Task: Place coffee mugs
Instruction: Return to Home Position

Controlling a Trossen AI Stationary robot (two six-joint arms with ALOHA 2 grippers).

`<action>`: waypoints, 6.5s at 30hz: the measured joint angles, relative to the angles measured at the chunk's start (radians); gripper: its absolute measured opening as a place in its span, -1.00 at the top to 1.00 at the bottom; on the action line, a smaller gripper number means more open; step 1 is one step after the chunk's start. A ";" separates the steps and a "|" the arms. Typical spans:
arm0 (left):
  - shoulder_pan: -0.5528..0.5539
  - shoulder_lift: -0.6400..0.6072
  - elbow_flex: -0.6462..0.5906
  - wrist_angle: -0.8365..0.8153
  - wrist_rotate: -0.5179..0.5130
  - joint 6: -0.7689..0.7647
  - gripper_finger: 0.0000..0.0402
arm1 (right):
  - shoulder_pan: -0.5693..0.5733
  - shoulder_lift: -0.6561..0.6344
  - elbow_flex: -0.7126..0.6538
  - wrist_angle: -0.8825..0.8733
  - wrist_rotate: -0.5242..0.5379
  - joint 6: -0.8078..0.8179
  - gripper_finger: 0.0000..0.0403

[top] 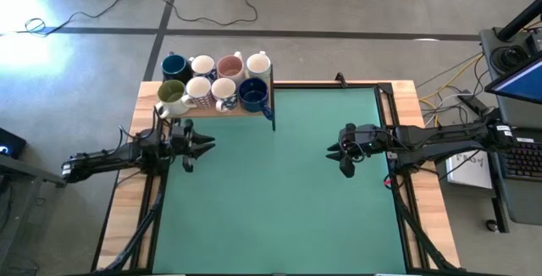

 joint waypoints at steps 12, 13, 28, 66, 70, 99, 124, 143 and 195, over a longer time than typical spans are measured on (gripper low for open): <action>0.000 0.004 0.005 0.000 0.000 0.000 0.56 | 0.000 0.000 0.000 0.000 -0.001 0.000 0.39; 0.000 0.004 0.006 0.000 0.000 0.000 0.56 | 0.000 0.000 0.000 0.000 -0.001 0.000 0.39; 0.000 0.004 0.007 0.005 0.001 0.000 0.56 | -0.004 -0.087 -0.173 0.254 0.001 -0.089 0.39; 0.000 0.007 0.008 0.001 0.001 0.000 0.56 | -0.013 -0.422 -0.485 0.926 0.182 -0.450 0.39; 0.000 0.007 0.008 0.001 0.001 0.000 0.56 | -0.013 -0.496 -0.485 0.895 0.183 -0.491 0.39; 0.000 0.007 0.008 0.003 0.001 0.000 0.56 | -0.013 -0.681 -0.486 0.715 0.183 -0.503 0.39; 0.000 0.007 0.008 0.003 0.001 0.000 0.56 | -0.013 -0.681 -0.487 0.708 0.183 -0.490 0.39; 0.000 0.007 0.008 0.003 0.001 0.000 0.56 | -0.013 -0.681 -0.487 0.708 0.183 -0.490 0.39; 0.000 0.007 0.008 0.002 0.001 0.000 0.56 | -0.013 -0.680 -0.487 0.708 0.183 -0.490 0.39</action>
